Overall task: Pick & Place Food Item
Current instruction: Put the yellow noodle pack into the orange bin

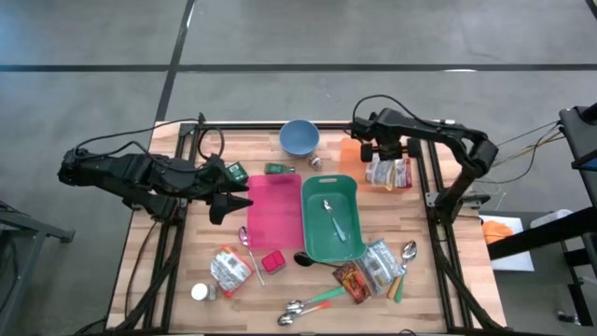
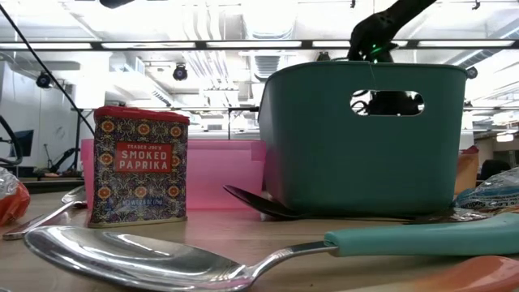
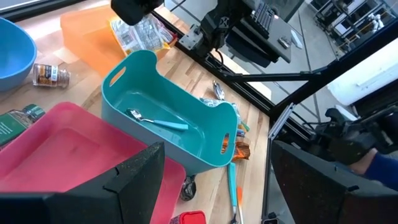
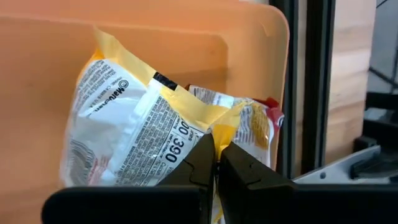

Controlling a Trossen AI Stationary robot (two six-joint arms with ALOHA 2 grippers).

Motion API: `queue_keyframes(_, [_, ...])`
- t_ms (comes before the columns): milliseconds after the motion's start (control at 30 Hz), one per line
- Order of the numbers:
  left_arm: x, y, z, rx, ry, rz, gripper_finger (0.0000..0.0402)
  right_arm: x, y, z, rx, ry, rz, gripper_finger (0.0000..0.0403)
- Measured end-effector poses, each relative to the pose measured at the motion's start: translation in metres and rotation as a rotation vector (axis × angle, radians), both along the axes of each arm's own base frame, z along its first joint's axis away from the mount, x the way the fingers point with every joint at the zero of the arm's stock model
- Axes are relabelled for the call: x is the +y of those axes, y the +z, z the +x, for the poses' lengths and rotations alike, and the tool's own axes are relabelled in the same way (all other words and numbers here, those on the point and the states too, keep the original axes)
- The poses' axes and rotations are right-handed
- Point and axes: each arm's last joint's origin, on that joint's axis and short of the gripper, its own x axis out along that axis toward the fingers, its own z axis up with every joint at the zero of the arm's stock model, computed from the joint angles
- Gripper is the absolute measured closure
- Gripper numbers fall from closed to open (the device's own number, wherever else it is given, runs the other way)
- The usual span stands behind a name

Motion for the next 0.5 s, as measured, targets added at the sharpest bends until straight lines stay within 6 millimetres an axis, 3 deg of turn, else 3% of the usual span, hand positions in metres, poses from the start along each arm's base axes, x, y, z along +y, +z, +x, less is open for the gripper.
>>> queue_keyframes(333, [0.001, 0.0, 0.0, -0.001, 0.011, 0.004, 0.0109, -0.001, -0.008, -0.006, 0.079, 0.157, 0.063, 0.0394])
queue_keyframes(500, [0.001, 0.0, 0.0, -0.003, 0.024, 0.008, 0.0109, 0.001, -0.017, -0.015, 0.086, 0.148, 0.133, 0.0394])
